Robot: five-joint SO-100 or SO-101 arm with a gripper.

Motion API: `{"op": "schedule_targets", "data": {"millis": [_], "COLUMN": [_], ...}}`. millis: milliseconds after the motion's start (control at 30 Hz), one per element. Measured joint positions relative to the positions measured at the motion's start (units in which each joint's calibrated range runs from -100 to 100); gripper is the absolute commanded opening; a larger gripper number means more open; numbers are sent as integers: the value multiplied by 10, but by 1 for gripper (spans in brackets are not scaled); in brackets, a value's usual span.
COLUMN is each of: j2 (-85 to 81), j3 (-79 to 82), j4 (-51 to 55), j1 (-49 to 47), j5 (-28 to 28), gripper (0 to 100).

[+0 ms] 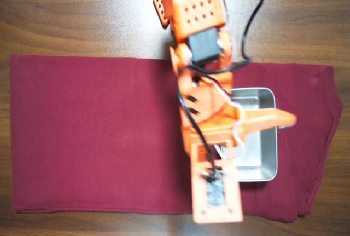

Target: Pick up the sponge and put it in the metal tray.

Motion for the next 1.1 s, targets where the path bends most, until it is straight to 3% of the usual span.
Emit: {"op": "schedule_targets", "data": {"millis": [100, 167, 300, 333, 367, 400, 433, 500, 667, 933, 1100], "j2": [-120, -174, -182, -182, -182, -182, -181, -181, -189, -394, -482], "j3": [104, 105, 105, 105, 105, 105, 105, 105, 119, 331, 444], "j4": [-33, 45, 126, 139, 148, 156, 163, 157, 150, 118, 53], "j1": [42, 42, 33, 26, 21, 20, 20, 30, 22, 127, 163], "j5": [10, -21, -54, -54, -58, -56, -48, -63, -66, 87, 85], "gripper": [83, 90, 88, 80, 60, 30, 7, 2, 0, 0, 0]}}
